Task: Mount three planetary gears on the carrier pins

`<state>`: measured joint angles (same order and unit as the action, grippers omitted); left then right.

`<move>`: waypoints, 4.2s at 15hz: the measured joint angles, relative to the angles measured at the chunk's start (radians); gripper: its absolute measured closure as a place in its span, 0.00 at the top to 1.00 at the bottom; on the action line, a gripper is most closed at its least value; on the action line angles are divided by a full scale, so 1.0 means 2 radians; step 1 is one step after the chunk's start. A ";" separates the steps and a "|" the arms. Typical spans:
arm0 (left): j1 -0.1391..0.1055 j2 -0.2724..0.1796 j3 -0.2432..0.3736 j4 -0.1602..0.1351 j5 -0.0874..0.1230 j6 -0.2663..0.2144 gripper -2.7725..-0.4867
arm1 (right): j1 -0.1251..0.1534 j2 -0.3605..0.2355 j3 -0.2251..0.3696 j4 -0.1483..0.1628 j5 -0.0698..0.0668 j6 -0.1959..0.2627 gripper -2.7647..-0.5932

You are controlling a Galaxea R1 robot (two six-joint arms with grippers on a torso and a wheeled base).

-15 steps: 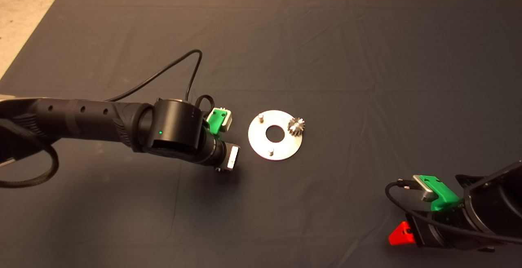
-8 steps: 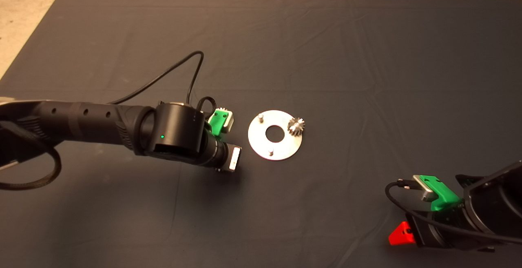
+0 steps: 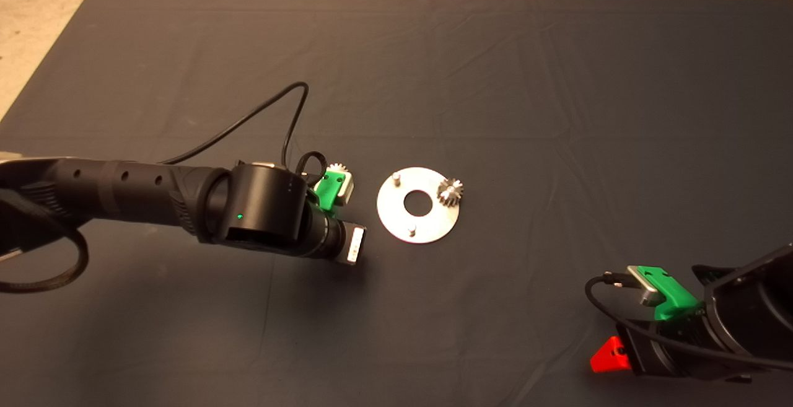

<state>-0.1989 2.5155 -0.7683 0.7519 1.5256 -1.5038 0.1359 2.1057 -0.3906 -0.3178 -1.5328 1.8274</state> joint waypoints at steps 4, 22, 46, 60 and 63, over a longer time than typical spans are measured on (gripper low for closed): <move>0.008 0.000 0.003 0.003 0.000 -0.001 0.55 | 0.000 0.000 0.000 0.000 0.000 0.000 0.74; 0.032 0.000 0.003 0.031 0.004 -0.001 0.34 | 0.000 0.000 0.000 0.000 0.000 0.000 0.74; 0.034 0.000 0.001 0.034 0.004 0.000 0.10 | 0.000 0.000 0.000 0.000 0.000 0.000 0.74; 0.034 0.000 0.003 0.034 0.004 0.001 0.02 | -0.002 0.001 0.000 0.000 0.000 0.000 0.74; 0.034 0.000 0.013 0.034 0.003 0.002 0.02 | -0.002 0.001 0.000 0.000 0.000 0.000 0.74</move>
<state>-0.1302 2.5164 -0.7420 0.8198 1.5323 -1.4994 0.1326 2.1081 -0.3900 -0.3174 -1.5328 1.8274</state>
